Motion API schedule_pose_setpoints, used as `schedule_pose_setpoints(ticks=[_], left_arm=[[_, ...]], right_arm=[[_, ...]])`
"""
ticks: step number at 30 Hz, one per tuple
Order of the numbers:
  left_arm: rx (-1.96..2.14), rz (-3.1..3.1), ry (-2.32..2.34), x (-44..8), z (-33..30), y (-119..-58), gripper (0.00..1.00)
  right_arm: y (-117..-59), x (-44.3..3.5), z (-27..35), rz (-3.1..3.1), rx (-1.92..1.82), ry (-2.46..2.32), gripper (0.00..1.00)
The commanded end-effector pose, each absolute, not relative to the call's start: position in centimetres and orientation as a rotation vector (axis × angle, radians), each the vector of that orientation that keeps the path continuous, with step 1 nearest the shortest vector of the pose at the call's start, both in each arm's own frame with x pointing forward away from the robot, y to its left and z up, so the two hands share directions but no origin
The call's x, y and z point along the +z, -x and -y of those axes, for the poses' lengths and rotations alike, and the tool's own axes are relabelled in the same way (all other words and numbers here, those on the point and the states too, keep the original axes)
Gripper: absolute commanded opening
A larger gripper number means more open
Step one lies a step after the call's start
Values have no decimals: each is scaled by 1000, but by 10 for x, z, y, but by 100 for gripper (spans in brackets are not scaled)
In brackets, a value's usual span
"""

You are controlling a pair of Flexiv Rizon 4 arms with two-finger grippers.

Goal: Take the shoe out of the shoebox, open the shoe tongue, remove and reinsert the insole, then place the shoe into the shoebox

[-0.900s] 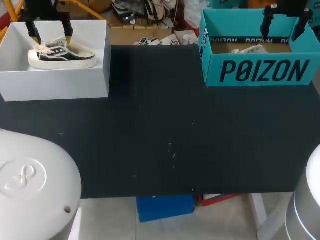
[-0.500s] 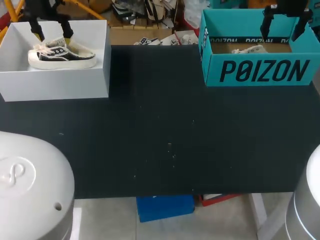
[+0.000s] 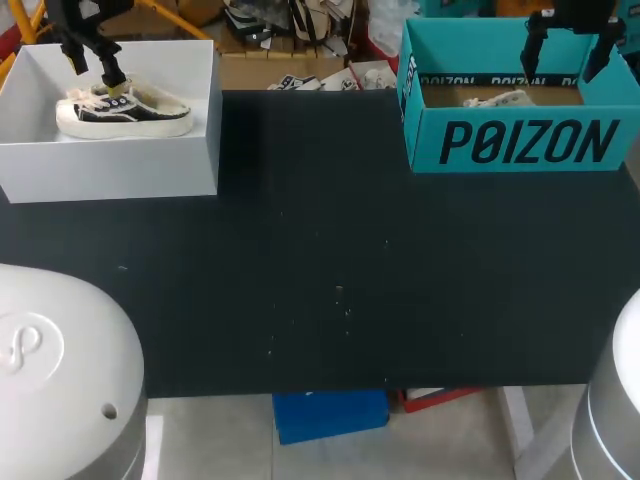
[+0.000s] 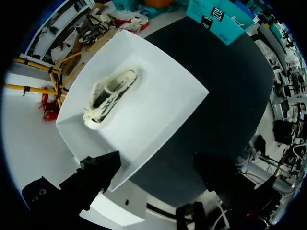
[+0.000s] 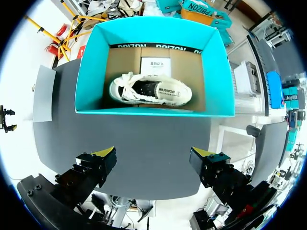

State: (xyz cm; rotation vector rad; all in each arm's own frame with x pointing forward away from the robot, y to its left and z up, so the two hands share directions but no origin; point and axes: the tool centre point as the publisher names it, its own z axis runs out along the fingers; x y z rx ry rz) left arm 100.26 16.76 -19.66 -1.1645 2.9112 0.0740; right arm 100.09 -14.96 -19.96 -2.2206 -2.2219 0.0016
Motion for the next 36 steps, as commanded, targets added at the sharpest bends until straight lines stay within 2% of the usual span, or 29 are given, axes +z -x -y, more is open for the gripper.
schedule_pose_setpoints(ticks=[1, 12, 32, 36], left_arm=[[129, -3003, 877, -195, -166, -1004, 100], [54, -3001, 615, -221, -205, -1049, 100], [113, -3064, 445, -269, -210, -1114, 100], [115, -3065, 436, -278, -210, -1125, 84]], right_arm=[[-1001, -200, 150, 2221, 2, 2221, 100], [-1001, -200, 150, 2221, 2, 2221, 100], [-1001, -200, 150, 2221, 2, 2221, 100], [-1001, -200, 150, 2221, 2, 2221, 100]])
